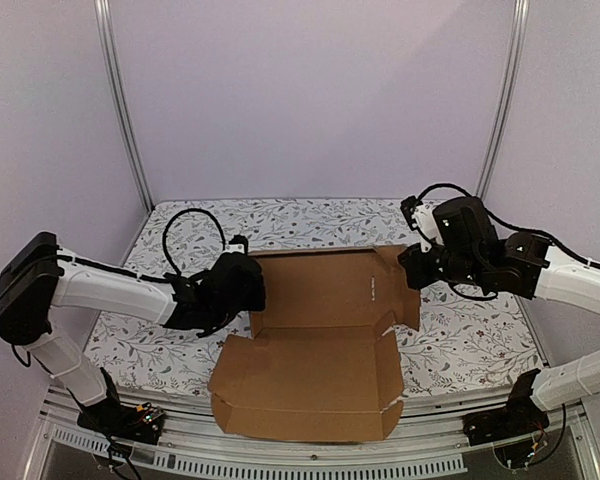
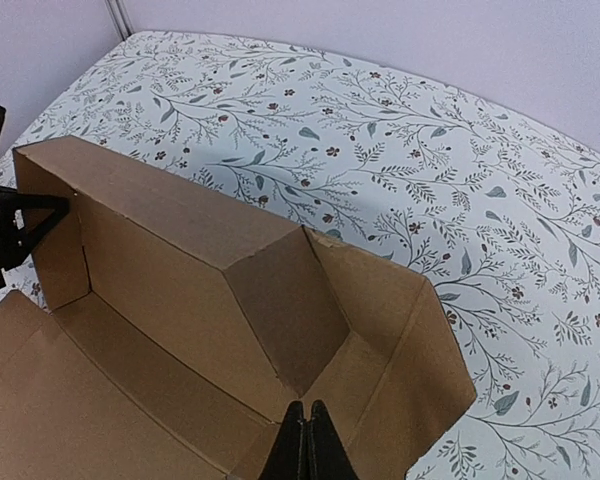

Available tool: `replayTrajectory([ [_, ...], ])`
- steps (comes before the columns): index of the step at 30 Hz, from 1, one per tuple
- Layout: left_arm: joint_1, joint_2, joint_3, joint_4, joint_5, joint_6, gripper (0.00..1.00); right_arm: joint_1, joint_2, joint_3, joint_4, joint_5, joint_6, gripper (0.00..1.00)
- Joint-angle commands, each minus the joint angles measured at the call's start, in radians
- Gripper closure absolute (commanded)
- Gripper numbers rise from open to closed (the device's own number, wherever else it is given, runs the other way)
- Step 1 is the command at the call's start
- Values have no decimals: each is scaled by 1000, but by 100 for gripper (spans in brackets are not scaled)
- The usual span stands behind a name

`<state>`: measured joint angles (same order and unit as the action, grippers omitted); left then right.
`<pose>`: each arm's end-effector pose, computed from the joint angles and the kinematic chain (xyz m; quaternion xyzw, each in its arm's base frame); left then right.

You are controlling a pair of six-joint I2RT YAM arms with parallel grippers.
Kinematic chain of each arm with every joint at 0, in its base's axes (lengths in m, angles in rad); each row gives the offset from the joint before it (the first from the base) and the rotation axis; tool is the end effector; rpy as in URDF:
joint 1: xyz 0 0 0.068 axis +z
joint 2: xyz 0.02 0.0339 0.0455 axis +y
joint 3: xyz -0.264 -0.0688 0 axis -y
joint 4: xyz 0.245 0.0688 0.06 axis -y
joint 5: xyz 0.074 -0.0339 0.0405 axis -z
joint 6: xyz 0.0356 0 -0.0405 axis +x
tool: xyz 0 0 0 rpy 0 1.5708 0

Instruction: Fold the paper box

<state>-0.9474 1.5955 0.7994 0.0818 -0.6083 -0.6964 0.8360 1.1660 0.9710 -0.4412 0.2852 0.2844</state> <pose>0.2026 -0.2469 0.1767 -0.0147 0.8767 -0.1047 0.4693 0.1784 0.1825 0.3033 -0.1791 0.8678 0.1294 0.4452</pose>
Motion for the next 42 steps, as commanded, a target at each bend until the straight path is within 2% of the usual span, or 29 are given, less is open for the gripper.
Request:
replayTrajectory([
  [1,-42,-28,-31,-24,-52,-72,100,-22,32,-27,50,-37,18,100],
  [15,-82,-12,-37,-19,-63,-87,100,-69,122,-13,109,-118,14,100],
  [25,-90,-4,-27,-3,-46,-84,100,-64,215,-35,277,-252,121,100],
  [38,-108,-6,-13,16,0,-91,100,-18,279,-75,576,-184,295,100],
  [42,-108,-10,-16,27,21,-100,100,-5,265,-86,608,-155,305,100],
])
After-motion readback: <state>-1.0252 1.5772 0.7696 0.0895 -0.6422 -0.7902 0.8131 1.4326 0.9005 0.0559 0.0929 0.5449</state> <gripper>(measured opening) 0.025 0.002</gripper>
